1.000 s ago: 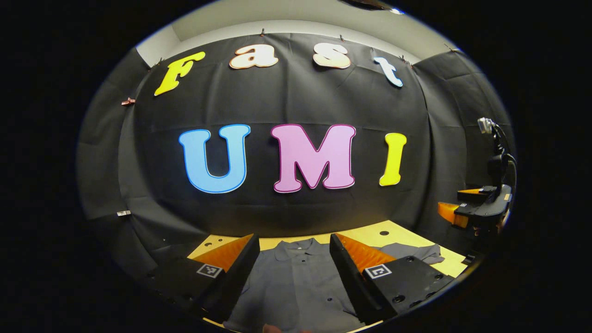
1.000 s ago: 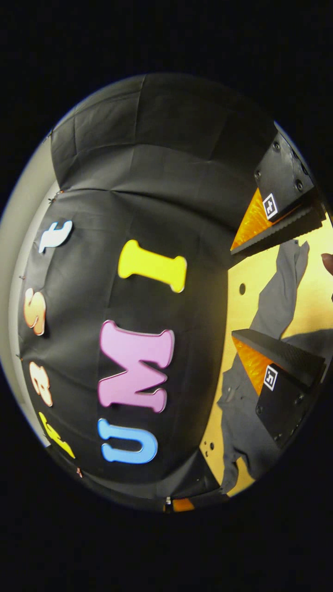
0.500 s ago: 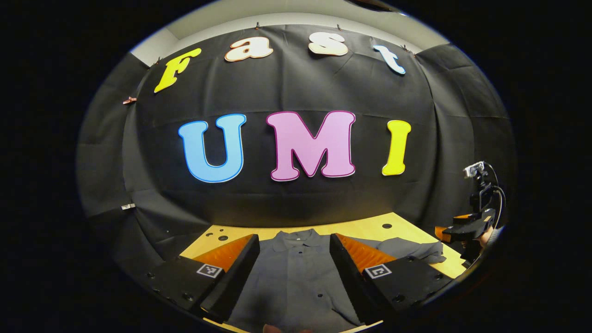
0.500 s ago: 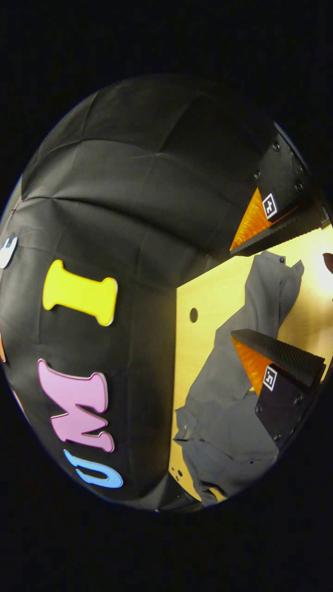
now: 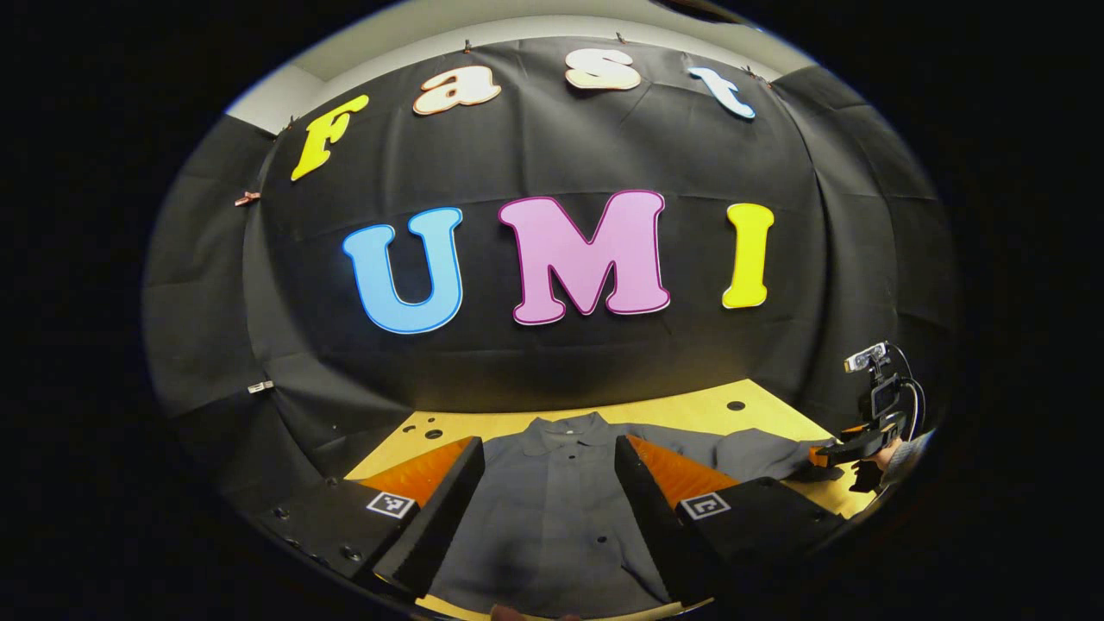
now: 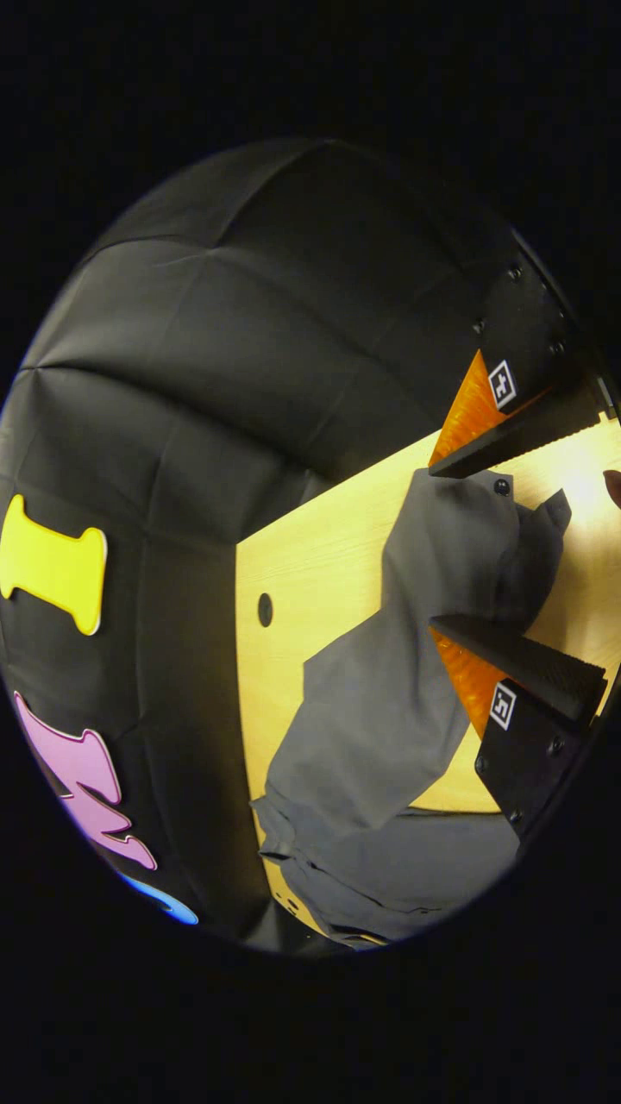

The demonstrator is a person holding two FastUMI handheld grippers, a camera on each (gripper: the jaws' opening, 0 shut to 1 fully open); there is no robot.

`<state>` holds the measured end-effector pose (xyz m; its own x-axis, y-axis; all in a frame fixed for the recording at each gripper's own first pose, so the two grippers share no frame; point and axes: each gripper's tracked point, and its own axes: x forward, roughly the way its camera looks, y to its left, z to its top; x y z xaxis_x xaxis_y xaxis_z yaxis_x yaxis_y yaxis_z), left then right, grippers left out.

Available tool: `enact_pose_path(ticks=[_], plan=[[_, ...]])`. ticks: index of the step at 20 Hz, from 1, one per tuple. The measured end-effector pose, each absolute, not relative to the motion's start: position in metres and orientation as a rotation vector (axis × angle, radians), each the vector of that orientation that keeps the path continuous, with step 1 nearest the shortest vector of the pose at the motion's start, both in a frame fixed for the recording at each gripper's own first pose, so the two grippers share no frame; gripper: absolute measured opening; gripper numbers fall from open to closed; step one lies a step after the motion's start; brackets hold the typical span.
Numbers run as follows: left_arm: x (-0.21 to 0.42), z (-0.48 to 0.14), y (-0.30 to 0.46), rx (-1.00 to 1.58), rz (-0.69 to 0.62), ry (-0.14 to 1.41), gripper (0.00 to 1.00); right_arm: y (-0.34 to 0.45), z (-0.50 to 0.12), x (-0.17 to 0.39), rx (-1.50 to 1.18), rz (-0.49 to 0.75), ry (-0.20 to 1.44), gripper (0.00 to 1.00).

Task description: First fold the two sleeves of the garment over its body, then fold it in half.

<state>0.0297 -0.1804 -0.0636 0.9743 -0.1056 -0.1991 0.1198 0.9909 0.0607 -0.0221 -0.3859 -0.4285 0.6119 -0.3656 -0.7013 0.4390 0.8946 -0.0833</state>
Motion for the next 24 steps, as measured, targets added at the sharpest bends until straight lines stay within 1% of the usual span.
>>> enact_pose_path(ticks=[5,6,7,8,9,10,11,13,14,17,20,24], plan=[[0.028,-0.061,-0.188,0.074,-0.11,0.19,0.96,-0.382,-0.463,-0.031,0.113,-0.435,0.866,0.98],[0.027,-0.061,-0.189,0.074,-0.109,0.193,0.99,-0.378,-0.467,-0.033,0.139,-0.416,0.879,0.98],[0.026,-0.061,-0.189,0.077,-0.104,0.194,0.99,-0.38,-0.468,-0.029,0.17,-0.43,0.855,1.0],[0.025,-0.062,-0.188,0.081,-0.098,0.196,0.97,-0.378,-0.469,-0.033,0.217,-0.431,0.865,0.96],[0.024,-0.062,-0.188,0.08,-0.095,0.196,0.97,-0.378,-0.468,-0.033,0.259,-0.443,0.844,0.98],[0.023,-0.063,-0.188,0.077,-0.093,0.198,0.97,-0.38,-0.468,-0.031,0.246,-0.438,0.84,0.93],[0.021,-0.064,-0.188,0.073,-0.093,0.201,0.97,-0.38,-0.467,-0.028,0.213,-0.409,0.834,0.81],[0.018,-0.064,-0.186,0.073,-0.092,0.205,0.97,-0.383,-0.47,-0.027,0.11,-0.402,0.836,0.13],[0.017,-0.064,-0.184,0.072,-0.095,0.204,0.97,-0.382,-0.468,-0.028,0.061,-0.401,0.857,0.08],[0.018,-0.062,-0.175,0.07,-0.111,0.2,0.97,-0.38,-0.462,-0.027,0.086,-0.409,0.885,0.05],[0.02,-0.065,-0.161,0.064,-0.133,0.202,0.96,-0.383,-0.442,-0.026,0.148,-0.474,0.837,0.06],[0.031,-0.066,-0.14,0.049,-0.169,0.199,0.97,-0.381,-0.405,-0.049,0.13,-0.516,0.796,0.05]])
